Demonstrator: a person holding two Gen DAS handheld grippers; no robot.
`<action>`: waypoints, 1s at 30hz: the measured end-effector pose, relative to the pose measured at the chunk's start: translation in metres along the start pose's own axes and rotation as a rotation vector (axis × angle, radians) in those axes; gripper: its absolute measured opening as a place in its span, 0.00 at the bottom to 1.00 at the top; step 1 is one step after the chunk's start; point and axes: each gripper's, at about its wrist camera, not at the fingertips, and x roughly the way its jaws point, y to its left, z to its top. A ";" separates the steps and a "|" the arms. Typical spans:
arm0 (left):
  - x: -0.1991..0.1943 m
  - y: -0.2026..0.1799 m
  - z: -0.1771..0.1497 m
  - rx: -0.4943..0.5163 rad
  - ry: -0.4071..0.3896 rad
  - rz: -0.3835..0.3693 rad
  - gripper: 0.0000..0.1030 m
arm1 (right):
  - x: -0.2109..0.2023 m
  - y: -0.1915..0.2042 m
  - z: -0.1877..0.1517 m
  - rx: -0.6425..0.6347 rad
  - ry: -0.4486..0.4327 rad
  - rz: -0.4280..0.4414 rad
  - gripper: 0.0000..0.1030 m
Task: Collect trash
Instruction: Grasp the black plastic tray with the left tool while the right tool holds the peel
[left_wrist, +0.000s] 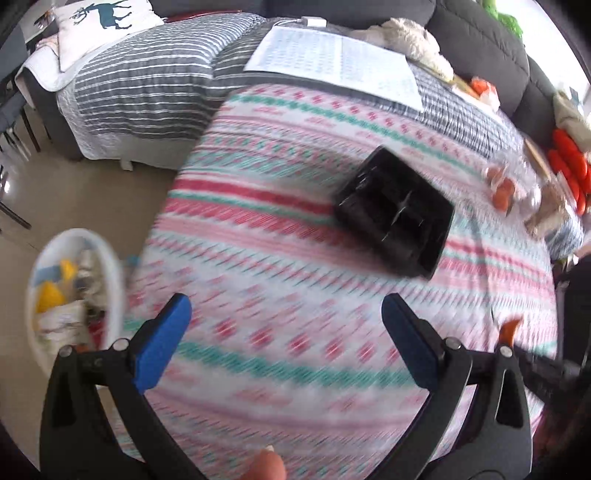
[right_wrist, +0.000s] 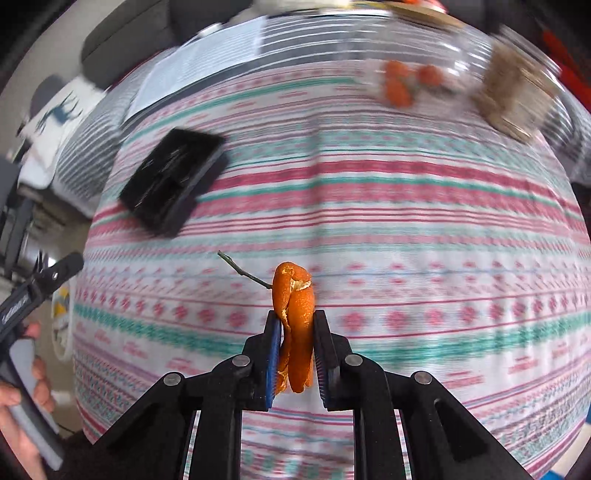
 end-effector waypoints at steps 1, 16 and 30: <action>0.004 -0.005 0.000 -0.023 -0.011 -0.009 0.99 | 0.000 -0.007 0.000 0.012 0.001 -0.002 0.17; 0.050 -0.052 -0.005 -0.204 -0.010 -0.073 0.41 | -0.015 -0.067 0.001 0.076 -0.014 -0.014 0.17; 0.030 -0.044 -0.016 -0.114 0.078 -0.114 0.06 | -0.029 -0.071 -0.012 0.074 -0.027 -0.008 0.17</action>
